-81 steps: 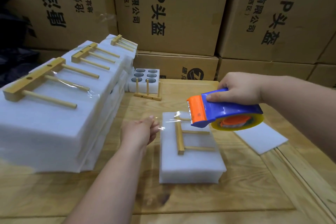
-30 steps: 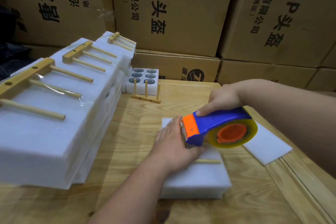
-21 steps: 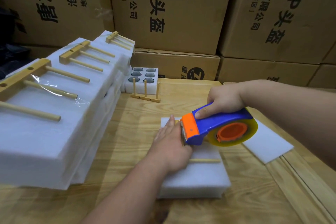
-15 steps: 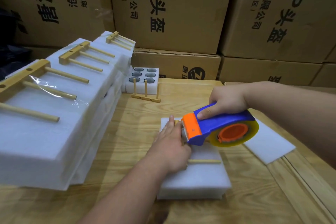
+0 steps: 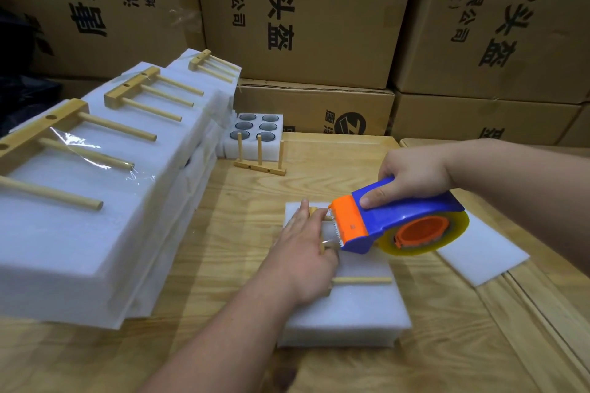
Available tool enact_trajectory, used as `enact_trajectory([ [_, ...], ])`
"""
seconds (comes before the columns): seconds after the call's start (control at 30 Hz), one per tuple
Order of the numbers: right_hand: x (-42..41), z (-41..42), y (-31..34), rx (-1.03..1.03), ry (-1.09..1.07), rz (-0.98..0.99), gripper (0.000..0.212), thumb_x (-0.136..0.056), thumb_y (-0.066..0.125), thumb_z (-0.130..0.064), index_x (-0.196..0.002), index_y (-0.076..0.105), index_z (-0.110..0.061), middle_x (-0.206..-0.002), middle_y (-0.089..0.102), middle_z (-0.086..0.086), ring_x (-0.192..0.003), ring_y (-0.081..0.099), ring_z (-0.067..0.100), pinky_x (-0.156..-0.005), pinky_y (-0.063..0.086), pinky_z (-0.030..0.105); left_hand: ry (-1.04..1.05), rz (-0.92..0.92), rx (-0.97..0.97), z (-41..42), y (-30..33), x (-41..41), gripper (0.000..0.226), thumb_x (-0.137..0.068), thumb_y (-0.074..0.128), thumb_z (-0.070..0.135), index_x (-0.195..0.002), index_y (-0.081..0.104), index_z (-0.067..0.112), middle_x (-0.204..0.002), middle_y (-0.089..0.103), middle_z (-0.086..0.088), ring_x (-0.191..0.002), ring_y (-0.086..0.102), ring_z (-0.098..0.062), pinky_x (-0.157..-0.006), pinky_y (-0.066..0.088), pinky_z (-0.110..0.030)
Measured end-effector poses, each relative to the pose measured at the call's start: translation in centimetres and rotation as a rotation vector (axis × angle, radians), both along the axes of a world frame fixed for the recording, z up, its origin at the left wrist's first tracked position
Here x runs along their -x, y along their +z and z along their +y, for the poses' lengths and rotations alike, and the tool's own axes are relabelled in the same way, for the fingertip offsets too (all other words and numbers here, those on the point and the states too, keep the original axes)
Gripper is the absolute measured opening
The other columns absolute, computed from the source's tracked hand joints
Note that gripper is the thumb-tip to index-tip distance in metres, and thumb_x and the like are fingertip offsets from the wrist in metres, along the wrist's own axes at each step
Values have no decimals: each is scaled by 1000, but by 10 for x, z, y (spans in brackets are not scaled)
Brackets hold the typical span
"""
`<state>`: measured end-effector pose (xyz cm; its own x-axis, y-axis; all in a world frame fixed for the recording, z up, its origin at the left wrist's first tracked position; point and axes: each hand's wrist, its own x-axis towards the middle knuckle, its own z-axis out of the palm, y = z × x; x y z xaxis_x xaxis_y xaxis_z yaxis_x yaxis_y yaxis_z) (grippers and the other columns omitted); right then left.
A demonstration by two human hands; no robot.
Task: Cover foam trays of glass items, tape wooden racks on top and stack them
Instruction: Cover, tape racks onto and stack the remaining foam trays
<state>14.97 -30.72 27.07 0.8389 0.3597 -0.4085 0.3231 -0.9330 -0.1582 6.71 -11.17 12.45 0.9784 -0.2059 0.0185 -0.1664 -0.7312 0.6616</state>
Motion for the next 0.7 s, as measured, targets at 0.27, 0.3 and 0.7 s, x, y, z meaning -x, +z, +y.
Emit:
enact_trajectory([
  [0.27, 0, -32, -1, -32, -51, 17, 77, -60, 54, -88, -89, 74, -20, -74, 76, -2, -67, 73, 14, -65, 56, 26, 9, -4, -14, 0, -4, 0, 71, -98, 45, 31, -161, 12, 31, -169, -13, 7, -155, -7, -9, -125, 5, -31],
  [0.3, 0, -35, -1, -38, -55, 21, 78, -60, 54, -88, -89, 75, -19, -75, 76, -2, -69, 74, 15, -66, 56, 26, 8, 0, -14, 1, -4, -1, 71, -98, 44, 31, -161, 12, 31, -169, -14, 7, -155, -8, -9, -126, 5, -31],
  [0.7, 6, -70, 0, -106, -137, 26, 72, -65, 57, -81, -89, 74, -16, -75, 76, 1, -64, 71, 12, -59, 51, 23, -24, 34, -34, 4, -7, -2, 72, -98, 42, 34, -161, 6, 33, -168, -18, 10, -154, -13, -7, -125, 2, -31],
])
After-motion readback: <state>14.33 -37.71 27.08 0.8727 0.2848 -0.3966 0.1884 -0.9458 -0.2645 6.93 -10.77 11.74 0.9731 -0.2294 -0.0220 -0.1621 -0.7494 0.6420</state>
